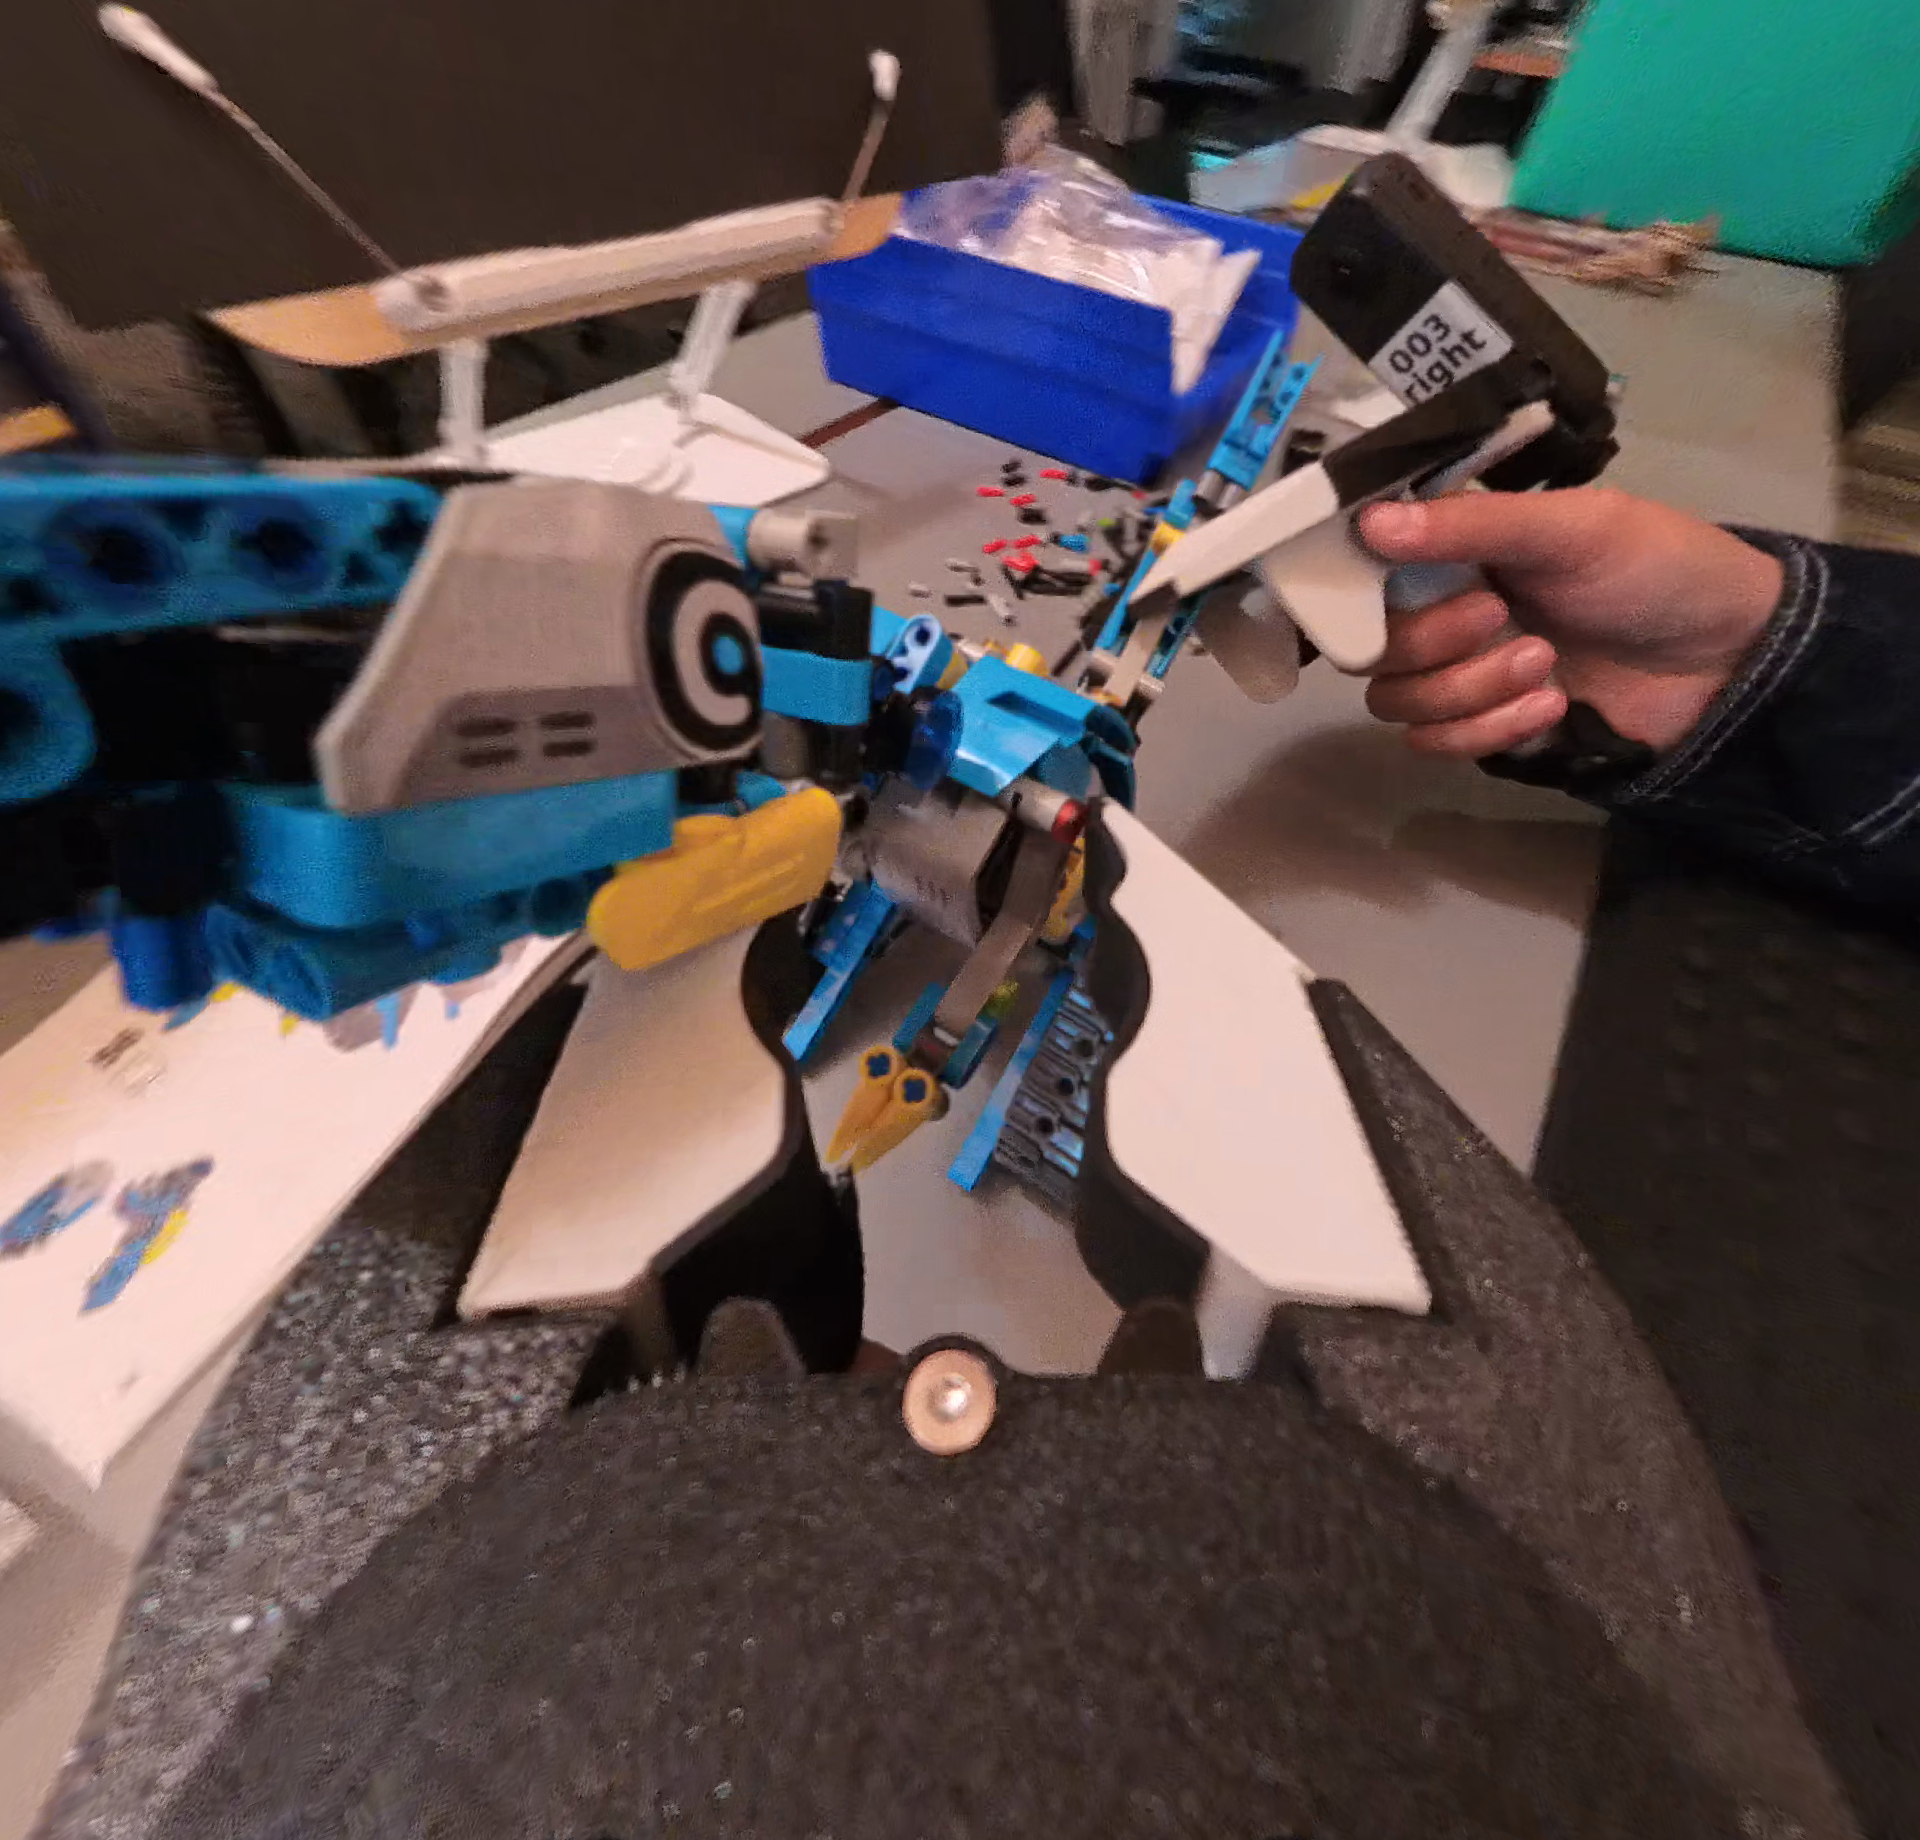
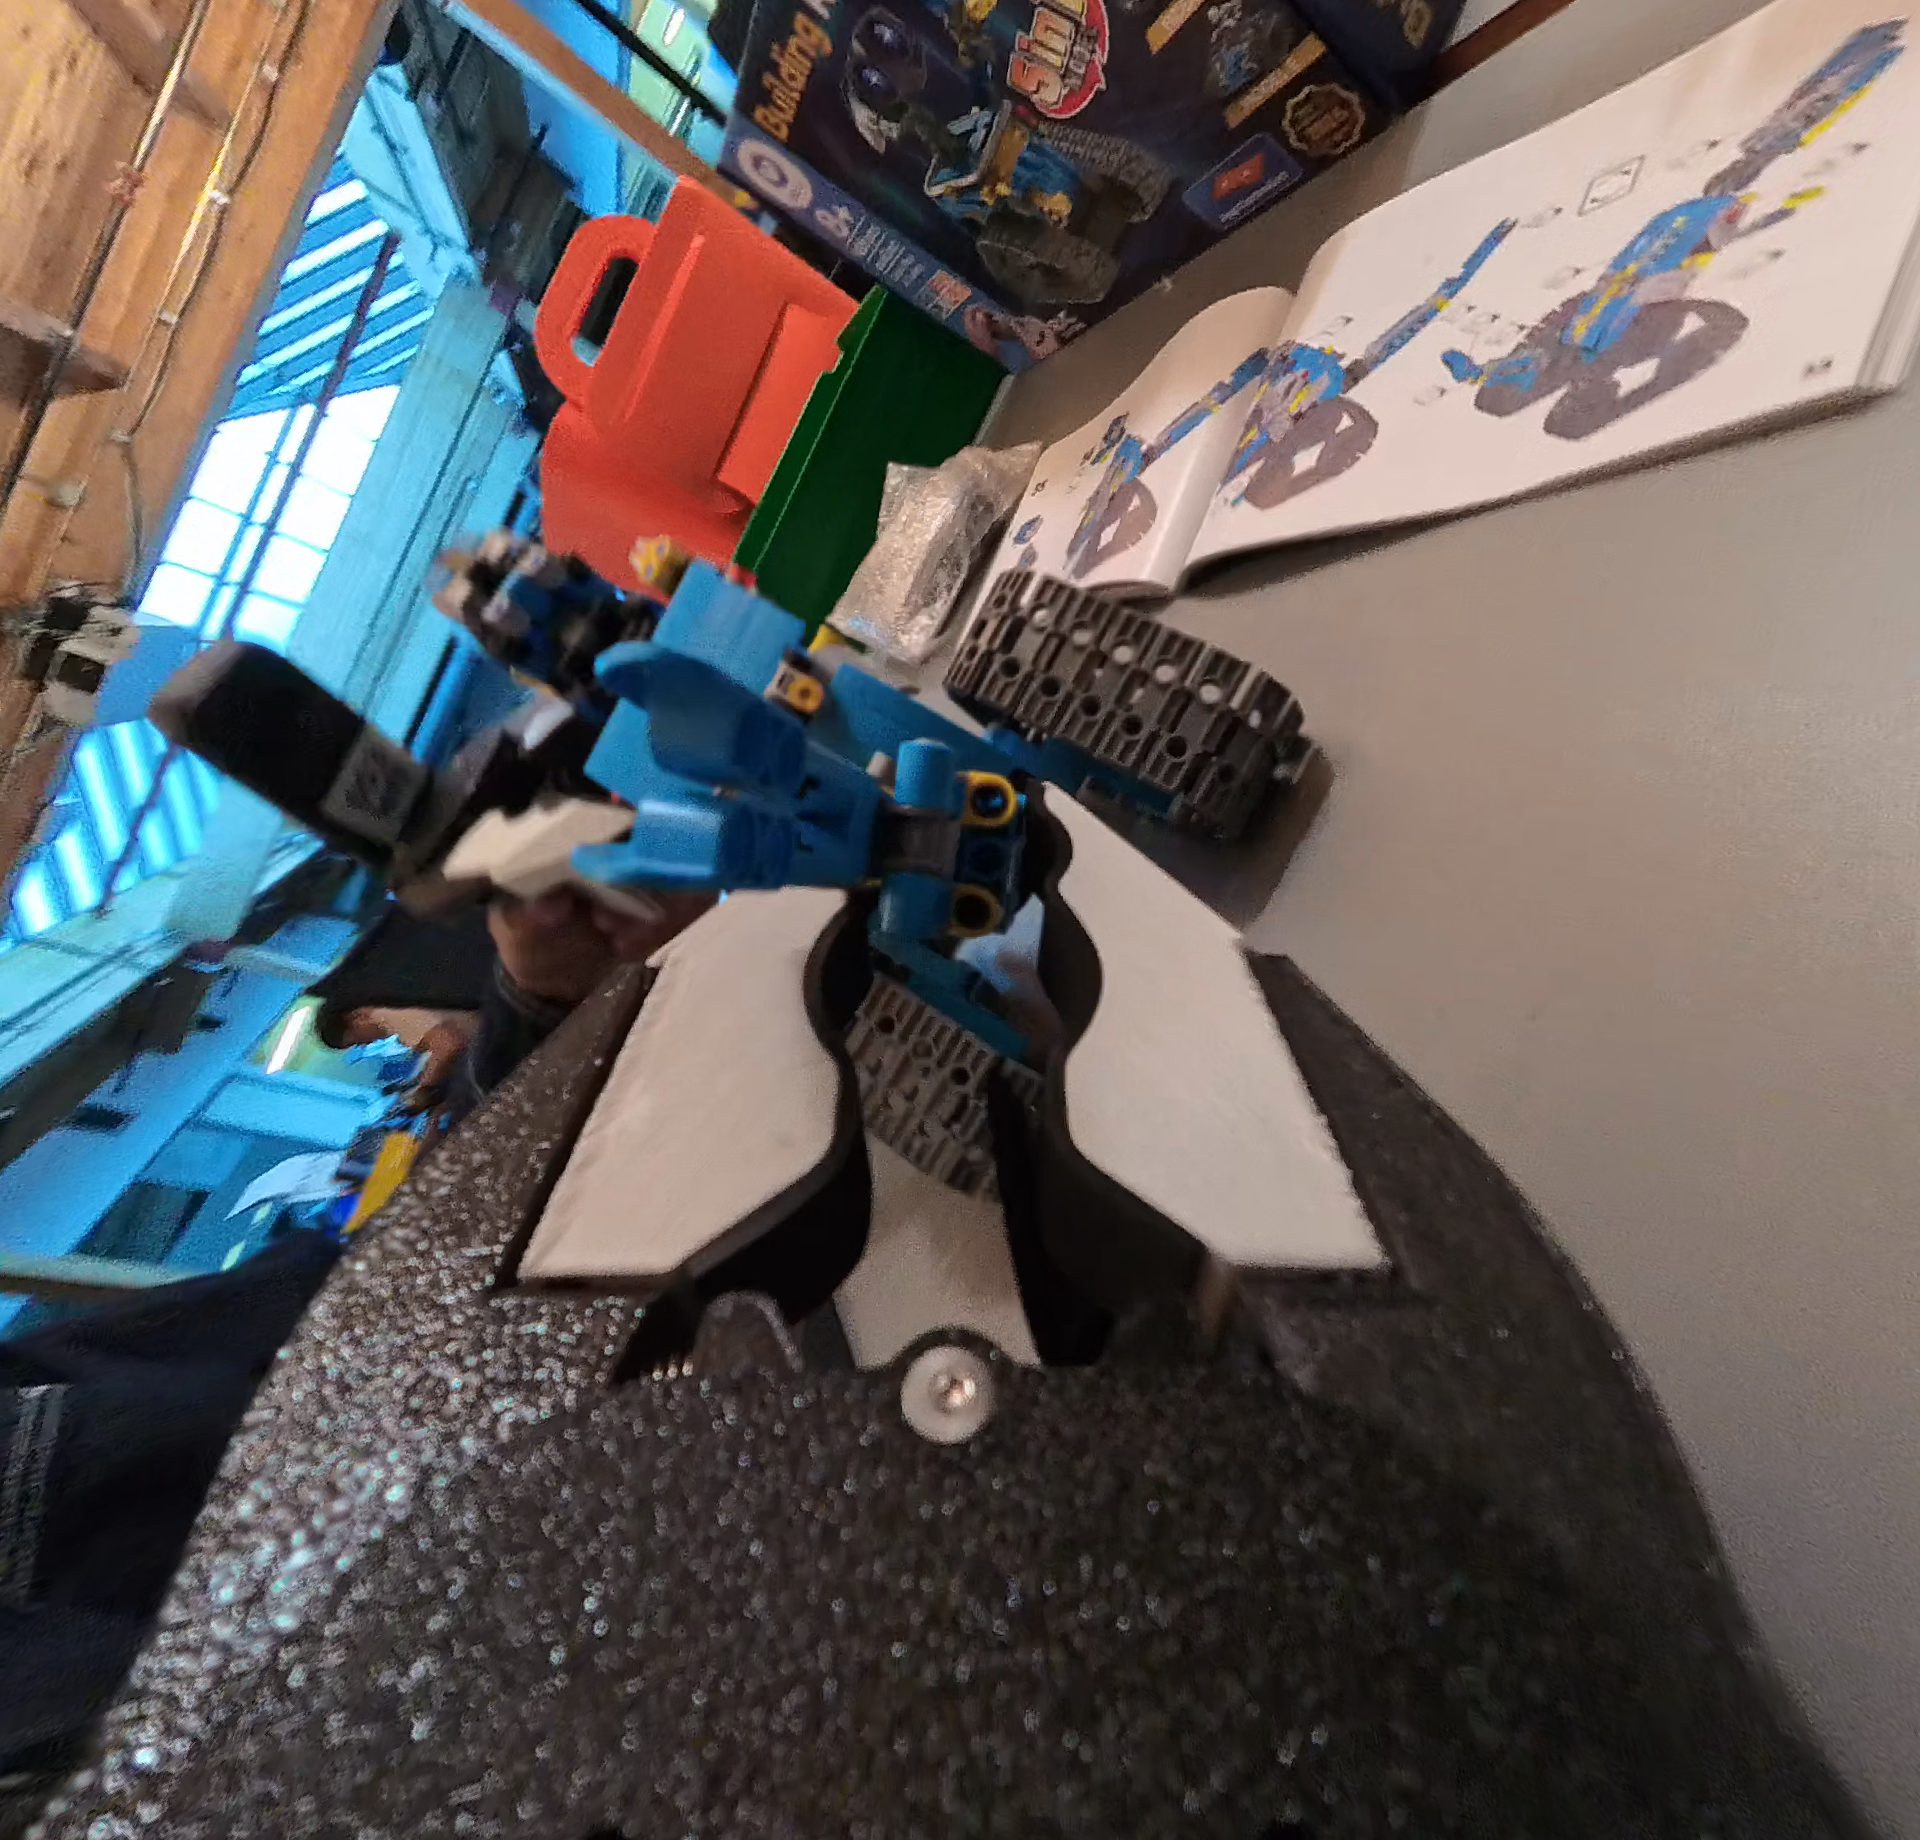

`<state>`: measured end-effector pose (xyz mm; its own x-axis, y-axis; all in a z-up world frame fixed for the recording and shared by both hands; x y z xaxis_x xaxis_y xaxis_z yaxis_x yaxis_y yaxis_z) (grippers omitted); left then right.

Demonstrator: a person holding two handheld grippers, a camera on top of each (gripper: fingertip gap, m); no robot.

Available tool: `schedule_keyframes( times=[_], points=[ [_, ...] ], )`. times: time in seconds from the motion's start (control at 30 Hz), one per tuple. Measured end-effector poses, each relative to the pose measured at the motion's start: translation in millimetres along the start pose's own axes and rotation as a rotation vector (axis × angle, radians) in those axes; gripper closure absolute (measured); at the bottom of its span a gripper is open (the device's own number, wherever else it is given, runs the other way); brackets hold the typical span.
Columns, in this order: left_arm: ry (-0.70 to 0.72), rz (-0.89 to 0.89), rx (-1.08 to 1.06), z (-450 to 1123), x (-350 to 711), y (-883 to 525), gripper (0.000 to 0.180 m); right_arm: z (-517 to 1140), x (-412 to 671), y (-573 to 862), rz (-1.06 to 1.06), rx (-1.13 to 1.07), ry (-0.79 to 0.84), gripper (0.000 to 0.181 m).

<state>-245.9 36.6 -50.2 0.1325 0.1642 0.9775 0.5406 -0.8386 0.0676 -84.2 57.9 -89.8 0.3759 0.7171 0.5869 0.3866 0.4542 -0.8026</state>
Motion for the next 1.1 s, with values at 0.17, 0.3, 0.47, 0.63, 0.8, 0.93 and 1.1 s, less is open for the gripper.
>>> schedule_keyframes(
  times=[0.17, 0.3, 0.47, 0.63, 0.8, 0.93, 1.1],
  points=[
    [-0.076, -0.081, -0.206, 1, -2, -16, 0.118, -12, -51, -26, -0.019, -0.072, 0.037, 0.15],
    [-0.057, -0.108, -0.173, -4, -4, -16, 0.119, -19, -73, -42, -0.098, -0.011, 0.028, 0.135],
    [0.039, -0.306, 0.152, -46, -18, -9, 0.098, -85, -67, -43, -0.323, 0.148, -0.256, 0.121],
    [0.08, -0.449, 0.359, -37, -45, 48, 0.105, -99, 30, -15, -0.642, 0.189, -0.29, 0.123],
    [0.088, -0.459, 0.557, -2, -33, 38, 0.1, 7, 52, -32, -0.636, 0.521, -0.393, 0.116],
    [0.121, -0.594, 0.554, 12, -30, 27, 0.088, 70, 5, -40, -0.48, 0.709, -0.666, 0.1],
    [0.102, -0.596, 0.528, 19, -30, 16, 0.1, 98, -13, -38, -0.475, 0.722, -0.733, 0.107]
  ],
)
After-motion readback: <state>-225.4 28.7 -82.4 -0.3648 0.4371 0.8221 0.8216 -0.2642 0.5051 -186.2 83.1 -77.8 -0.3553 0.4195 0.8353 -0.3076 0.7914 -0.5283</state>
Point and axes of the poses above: each gripper's, where its closed fingertips meet, z out along the fingers, x out of its top, y = z × x across the jaws, the point moved 3 cm from there along -z, back along the fingers, and after that the axes turned 7 degrees about y, right-handed, at the moved point
